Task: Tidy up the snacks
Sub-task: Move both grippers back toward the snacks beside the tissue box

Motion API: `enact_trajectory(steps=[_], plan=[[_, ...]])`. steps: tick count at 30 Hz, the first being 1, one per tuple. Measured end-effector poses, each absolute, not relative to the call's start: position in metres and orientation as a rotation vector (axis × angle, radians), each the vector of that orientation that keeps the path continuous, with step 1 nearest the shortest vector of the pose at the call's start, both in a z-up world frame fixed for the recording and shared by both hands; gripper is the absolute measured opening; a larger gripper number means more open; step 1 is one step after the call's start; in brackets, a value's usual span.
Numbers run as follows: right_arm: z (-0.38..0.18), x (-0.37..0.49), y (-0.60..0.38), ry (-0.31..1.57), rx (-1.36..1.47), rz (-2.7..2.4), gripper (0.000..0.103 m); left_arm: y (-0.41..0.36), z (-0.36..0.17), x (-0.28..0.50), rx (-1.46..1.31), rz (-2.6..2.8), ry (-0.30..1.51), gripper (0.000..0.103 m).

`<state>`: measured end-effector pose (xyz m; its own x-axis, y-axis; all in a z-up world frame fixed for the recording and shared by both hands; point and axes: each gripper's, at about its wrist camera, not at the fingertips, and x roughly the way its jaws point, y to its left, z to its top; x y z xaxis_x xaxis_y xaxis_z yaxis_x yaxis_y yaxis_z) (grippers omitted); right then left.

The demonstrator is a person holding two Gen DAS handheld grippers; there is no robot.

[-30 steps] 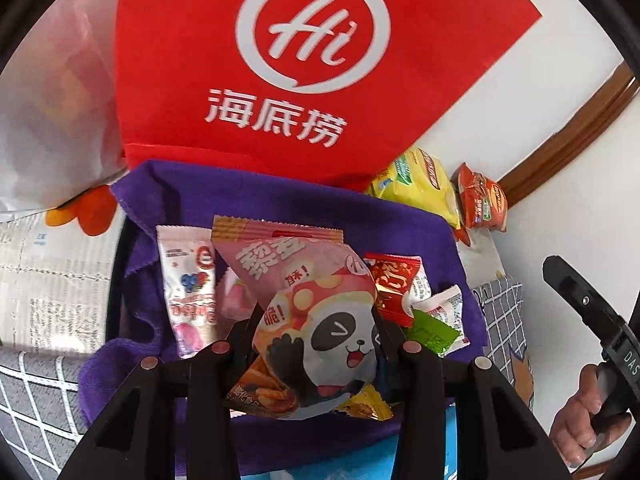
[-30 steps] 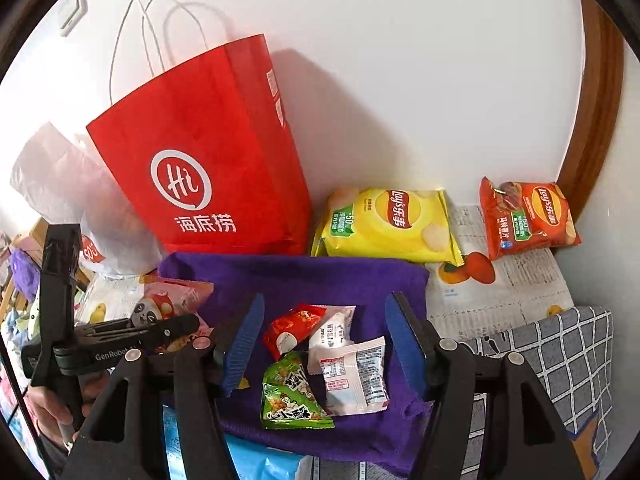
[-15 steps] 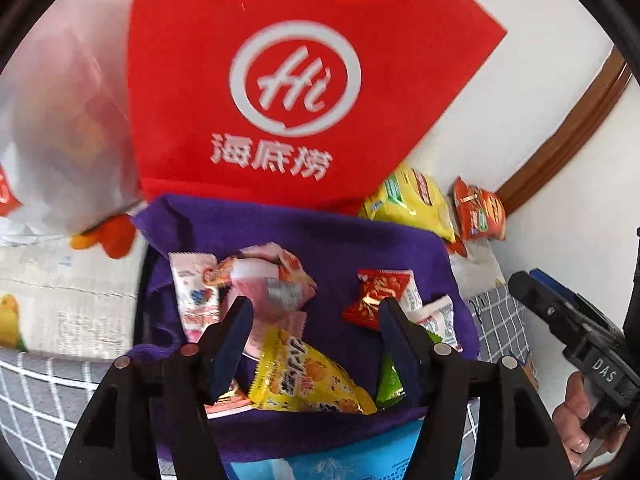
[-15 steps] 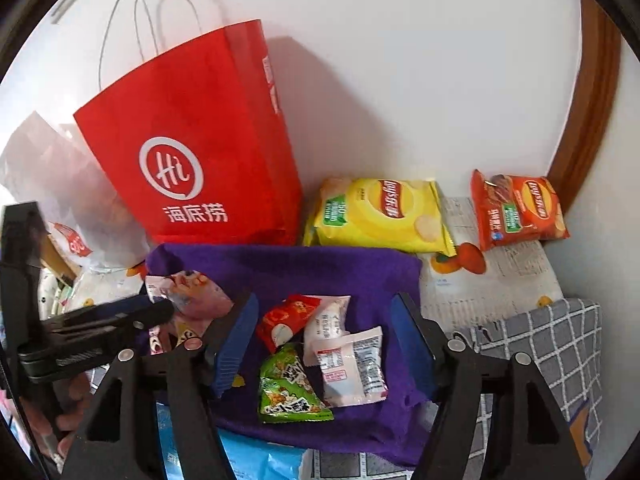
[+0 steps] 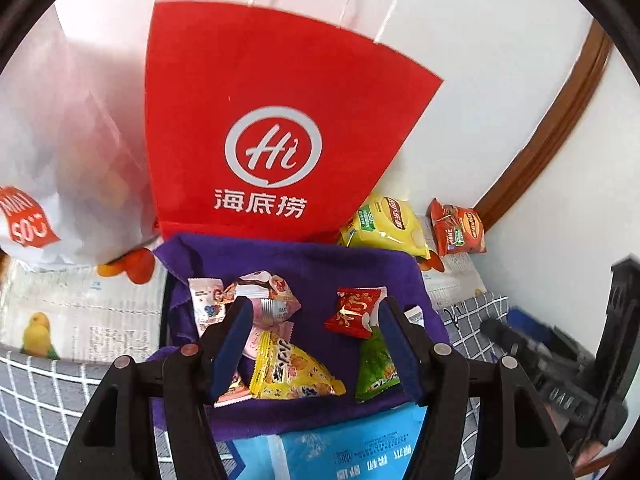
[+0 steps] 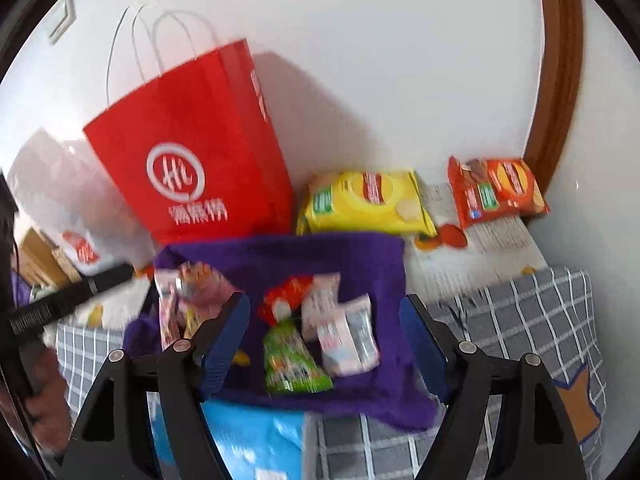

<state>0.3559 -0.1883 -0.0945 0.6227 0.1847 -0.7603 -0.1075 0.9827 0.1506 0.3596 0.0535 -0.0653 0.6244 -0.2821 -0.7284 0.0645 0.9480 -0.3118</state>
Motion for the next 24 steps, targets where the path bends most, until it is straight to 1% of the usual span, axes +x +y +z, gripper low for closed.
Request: enact_trajectory(steps=[4, 9, 11, 12, 13, 15, 17, 19, 24], plan=[[-0.11, 0.325, -0.2, 0.926, 0.079, 0.221, 0.077, 0.048, -0.063, 0.34, -0.269, -0.197, 0.896, 0.063], [-0.136, 0.28, -0.206, 0.942, 0.029, 0.261, 0.077, 0.044, -0.062, 0.297, -0.204, -0.201, 0.905, 0.063], [-0.147, 0.262, -0.208, 0.951, 0.024, 0.259, 0.072, 0.044, -0.063, 0.278, -0.182, -0.198, 0.911, 0.063], [-0.152, 0.254, -0.209, 0.958, 0.019, 0.265, 0.066, 0.045, -0.064, 0.267, -0.172, -0.195, 0.914, 0.063], [-0.158, 0.245, -0.209, 0.963, 0.012, 0.275, 0.064, 0.046, -0.065, 0.26, -0.167, -0.194, 0.916, 0.063], [-0.167, 0.233, -0.209, 0.966, 0.012, 0.314, 0.064, 0.046, -0.067, 0.24, -0.162, -0.186, 0.925, 0.063], [-0.18, 0.22, -0.207, 0.977, 0.026, 0.354, 0.06, 0.048, -0.072, 0.221, -0.178, -0.183, 0.935, 0.063], [-0.191, 0.212, -0.201, 0.994, 0.005, 0.361, 0.051, 0.051, -0.08, 0.203, -0.193, -0.194, 0.952, 0.063], [-0.207, 0.206, -0.187, 1.015, -0.081, 0.353, 0.048, 0.064, -0.093, 0.164, -0.204, -0.16, 0.978, 0.063]])
